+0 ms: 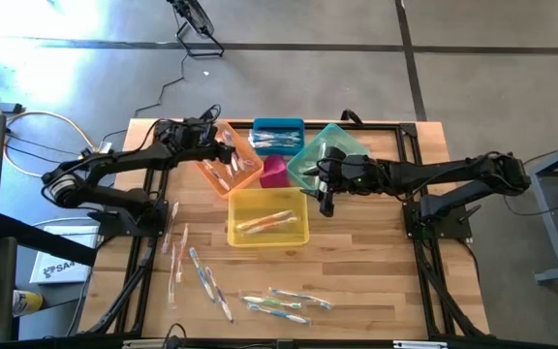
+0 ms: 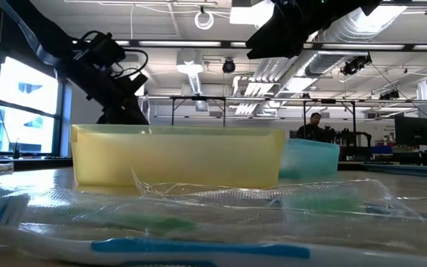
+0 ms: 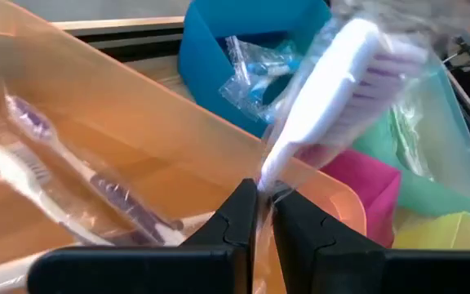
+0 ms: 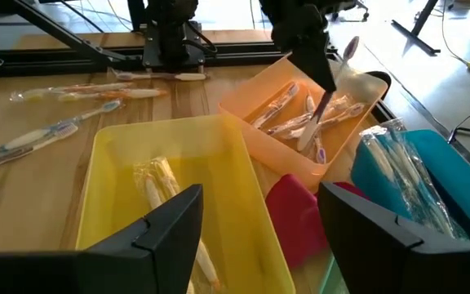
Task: Pick & Place Toothbrushes
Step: Put the purple toothbrush into the orange bin
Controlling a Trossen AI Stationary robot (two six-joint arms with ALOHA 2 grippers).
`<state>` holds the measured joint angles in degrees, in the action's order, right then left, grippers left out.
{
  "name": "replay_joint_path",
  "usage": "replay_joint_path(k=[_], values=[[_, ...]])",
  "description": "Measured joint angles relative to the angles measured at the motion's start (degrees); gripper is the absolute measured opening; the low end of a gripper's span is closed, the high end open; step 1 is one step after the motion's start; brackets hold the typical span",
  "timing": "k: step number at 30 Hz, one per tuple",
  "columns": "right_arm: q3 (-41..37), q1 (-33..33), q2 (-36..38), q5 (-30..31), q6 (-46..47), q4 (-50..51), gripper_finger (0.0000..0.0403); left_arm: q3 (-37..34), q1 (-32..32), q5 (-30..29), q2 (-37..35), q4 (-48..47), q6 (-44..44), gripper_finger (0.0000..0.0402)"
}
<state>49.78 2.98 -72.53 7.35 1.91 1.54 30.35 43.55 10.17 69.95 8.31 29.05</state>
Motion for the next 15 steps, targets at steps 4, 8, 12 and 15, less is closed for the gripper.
replay_joint_path(k=[4,8,12,15], values=[[0.00,0.00,0.00,0.00,0.02,0.00,0.0234,0.09,0.02,-1.47,2.69,0.66,0.92,0.0030],[-0.02,0.00,0.00,0.00,0.02,0.00,0.0234,-0.15,-0.02,-2.68,4.27,0.05,1.19,0.0053],[-0.02,0.00,-0.02,0.00,0.04,0.00,0.0234,-0.13,-0.01,-3.84,4.31,0.31,-0.94,0.0088],[-0.02,0.00,-0.02,0.00,0.04,0.00,0.0234,-0.13,-0.01,-3.91,4.31,0.60,-2.90,0.0116]])
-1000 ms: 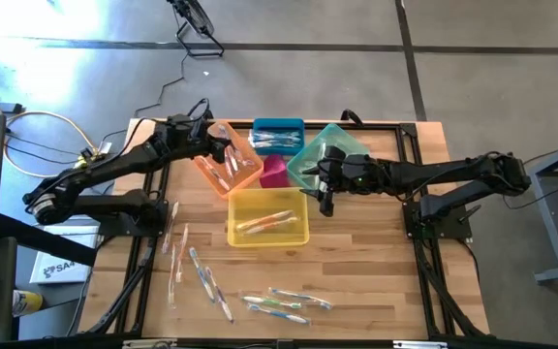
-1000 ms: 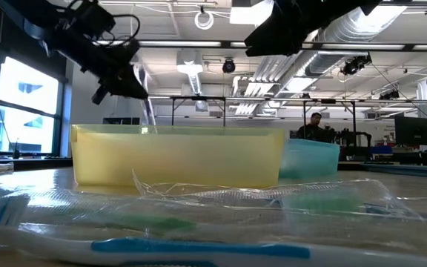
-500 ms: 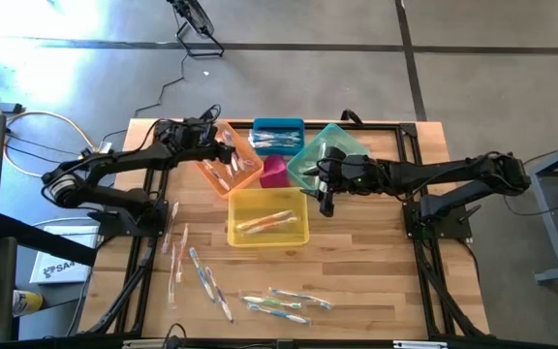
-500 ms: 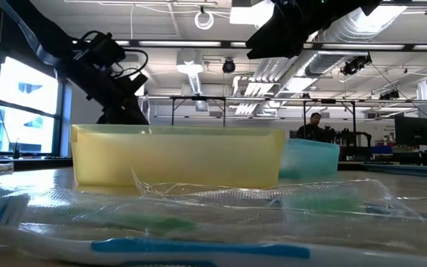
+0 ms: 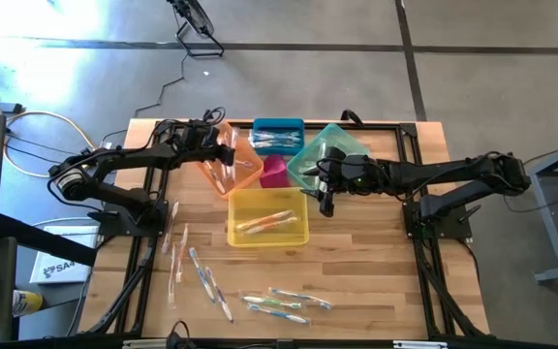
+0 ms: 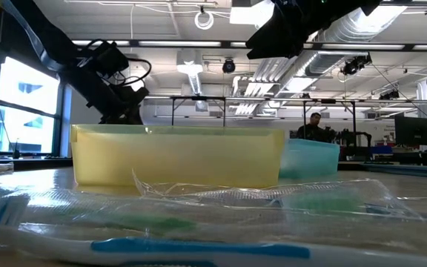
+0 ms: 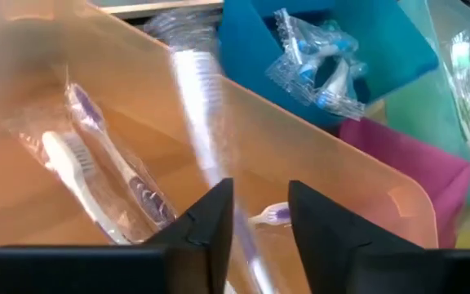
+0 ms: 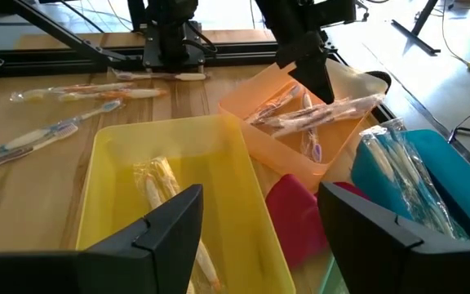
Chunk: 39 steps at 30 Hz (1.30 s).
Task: Pick & Place Toothbrushes
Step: Put the purple toothbrush into the orange bin, then put the blue toothbrush into the blue bin
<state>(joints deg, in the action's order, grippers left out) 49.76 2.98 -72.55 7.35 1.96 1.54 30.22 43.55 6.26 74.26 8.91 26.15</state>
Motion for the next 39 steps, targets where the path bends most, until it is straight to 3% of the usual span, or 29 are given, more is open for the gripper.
replay_joint_path(k=[7,16,30,34,39], values=[[0.00,0.00,-0.02,0.00,0.00,0.00,0.0234,0.09,0.00,0.02,0.00,2.23,-5.00,0.0150],[0.00,0.00,-0.02,0.00,-0.01,0.00,0.0234,0.15,-0.02,0.14,-0.04,5.04,-4.93,0.0152],[0.00,0.00,-0.02,0.22,-0.02,-0.03,0.0234,0.15,-1.08,6.63,-0.17,4.38,-6.41,0.0152],[-0.02,0.00,-0.02,0.22,0.54,-0.66,0.0233,0.15,-4.70,6.08,-0.44,4.57,-8.61,0.0138],[-0.03,0.02,-0.02,0.36,3.37,-1.55,0.0211,0.15,-9.86,1.01,-1.90,4.56,-11.09,0.0096]])
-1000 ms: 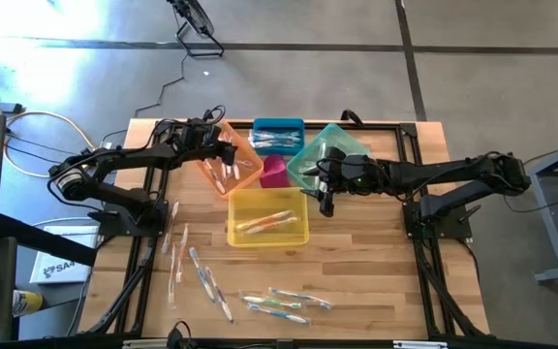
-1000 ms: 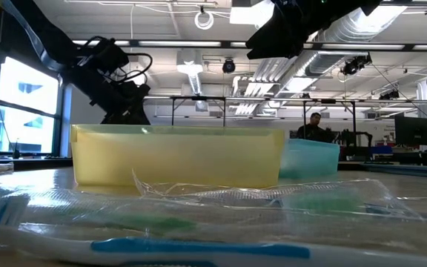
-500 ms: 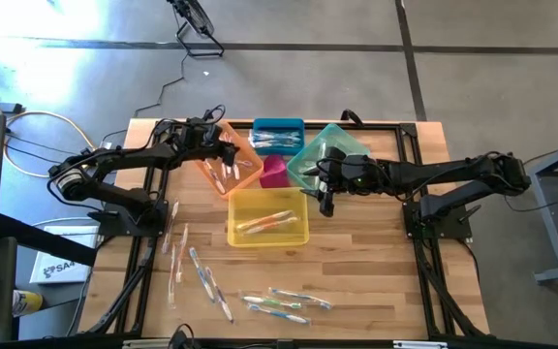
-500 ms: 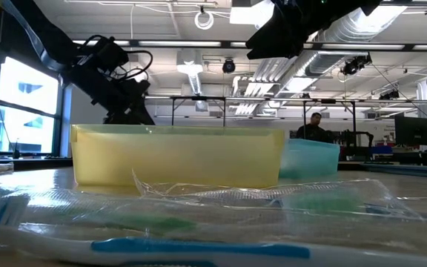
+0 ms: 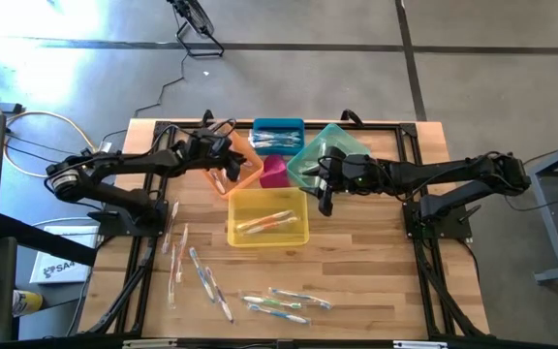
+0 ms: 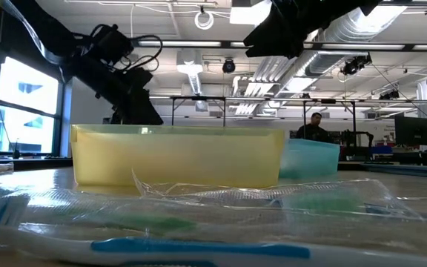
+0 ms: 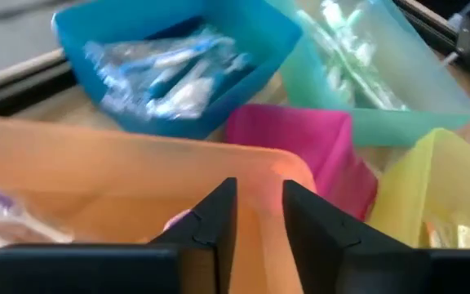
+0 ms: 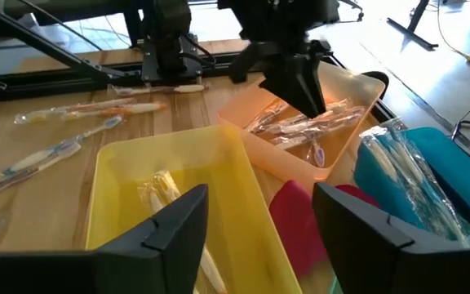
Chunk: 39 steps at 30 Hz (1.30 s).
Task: Pick & Place Toothbrushes
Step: Put the blue toothbrush into the blue bin
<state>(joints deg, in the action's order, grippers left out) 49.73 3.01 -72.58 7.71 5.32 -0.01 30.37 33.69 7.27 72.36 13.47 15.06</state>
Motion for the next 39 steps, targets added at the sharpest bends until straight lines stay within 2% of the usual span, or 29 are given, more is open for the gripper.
replay_joint_path(k=[10,15,20,32,39], values=[[-0.01,0.00,0.00,-0.08,0.88,-0.20,0.0103,0.00,-5.32,-1.73,-8.59,-0.02,-1.96,0.0026],[-0.01,0.00,0.00,-0.10,0.58,-0.20,0.0050,0.00,-6.76,-1.44,-11.97,-0.38,-1.96,0.0015],[-0.01,0.00,0.00,-0.10,0.46,-0.20,0.0011,0.00,-6.75,2.11,-12.85,-0.32,-1.66,0.0014],[-0.01,0.00,0.00,-0.63,0.23,-0.46,0.0005,0.00,-6.73,2.73,-12.79,0.07,-1.32,0.0014],[-0.01,0.53,0.00,-0.12,-5.49,-4.99,0.0008,0.00,-6.73,2.66,-12.48,0.07,-1.32,0.0014]])
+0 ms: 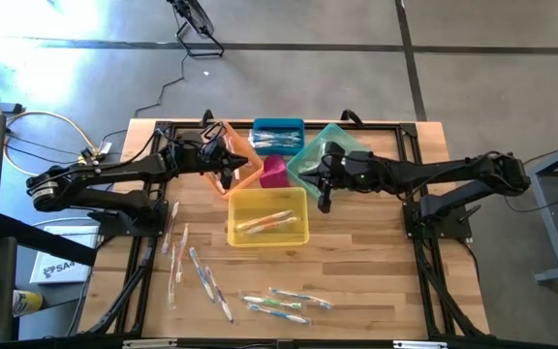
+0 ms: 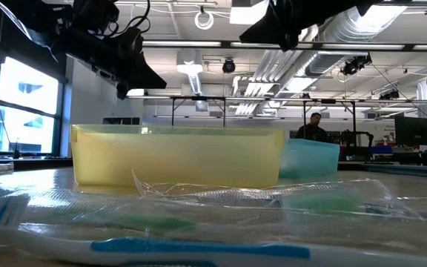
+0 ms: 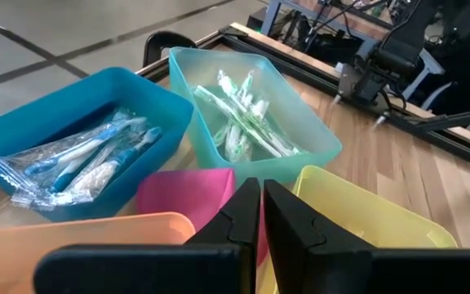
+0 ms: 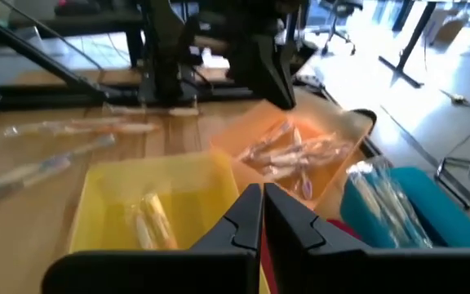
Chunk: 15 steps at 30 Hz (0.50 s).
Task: Pick & Place Toothbrushes
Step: Put the blue toothbrush into the blue bin
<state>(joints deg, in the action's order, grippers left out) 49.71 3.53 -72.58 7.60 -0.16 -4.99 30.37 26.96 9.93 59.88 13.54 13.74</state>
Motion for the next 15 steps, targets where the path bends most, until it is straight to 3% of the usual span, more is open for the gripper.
replay_joint_path(k=[7,15], values=[[0.00,-0.29,0.00,0.38,0.35,-3.39,0.0003,0.00,-1.26,-1.19,-0.17,0.72,-3.26,0.0014],[0.00,-5.92,1.30,12.00,0.47,0.31,0.0003,-0.02,-9.97,-8.87,-7.65,-1.09,-10.20,0.0003]])
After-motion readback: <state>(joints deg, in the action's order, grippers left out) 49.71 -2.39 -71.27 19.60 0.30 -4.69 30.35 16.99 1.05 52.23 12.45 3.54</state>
